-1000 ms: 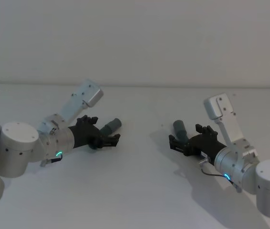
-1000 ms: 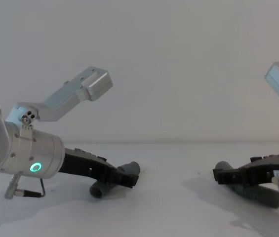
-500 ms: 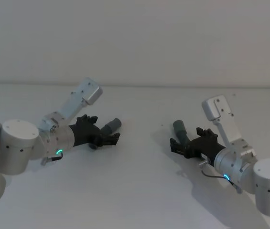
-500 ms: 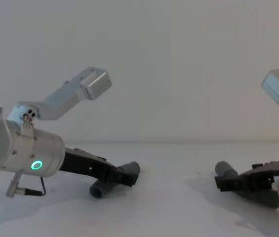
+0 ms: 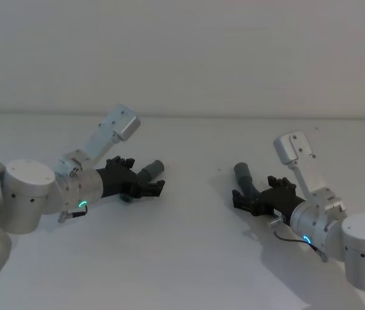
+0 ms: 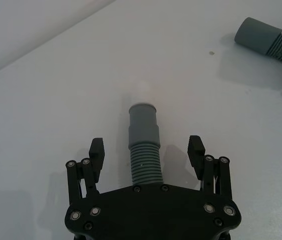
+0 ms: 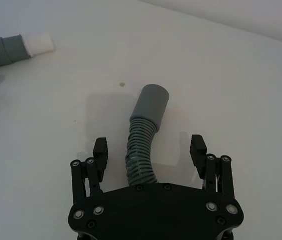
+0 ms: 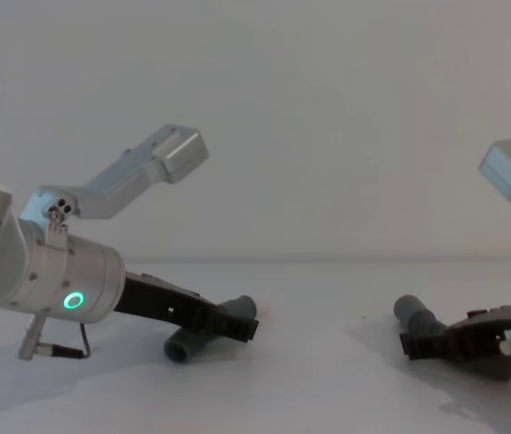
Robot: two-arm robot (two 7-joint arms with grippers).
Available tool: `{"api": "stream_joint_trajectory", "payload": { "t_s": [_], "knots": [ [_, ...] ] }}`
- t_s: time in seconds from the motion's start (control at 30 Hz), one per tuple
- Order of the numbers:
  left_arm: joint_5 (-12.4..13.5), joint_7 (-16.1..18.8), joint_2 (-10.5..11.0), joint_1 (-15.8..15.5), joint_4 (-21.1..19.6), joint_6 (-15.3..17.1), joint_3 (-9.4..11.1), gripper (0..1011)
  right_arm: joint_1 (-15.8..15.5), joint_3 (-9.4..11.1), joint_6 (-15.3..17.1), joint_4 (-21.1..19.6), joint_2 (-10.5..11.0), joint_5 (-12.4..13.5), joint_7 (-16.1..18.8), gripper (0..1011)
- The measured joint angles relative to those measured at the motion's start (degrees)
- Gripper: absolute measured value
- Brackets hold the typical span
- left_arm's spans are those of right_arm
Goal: Use both hands to pick up one end of the pipe from the table, align the ends, and insert them.
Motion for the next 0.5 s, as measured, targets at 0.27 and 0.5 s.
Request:
{"api": "stream_joint_trajectory", "payload": {
  "t_s": [0.27,0.5],
  "knots": [
    [0.15,-0.1,-0.18,0.18,-0.09,0.87,-0.4,1003,0.23,0.26,0.16,0.49,-0.27,-0.19,0.5,994],
    [0.39,0.01,-0.22,0.46,-0.46,1.56,-0.76,1003,0.3,0.44,0.14,0.73,-0.43,-0.37,0.93,994]
  ]
}}
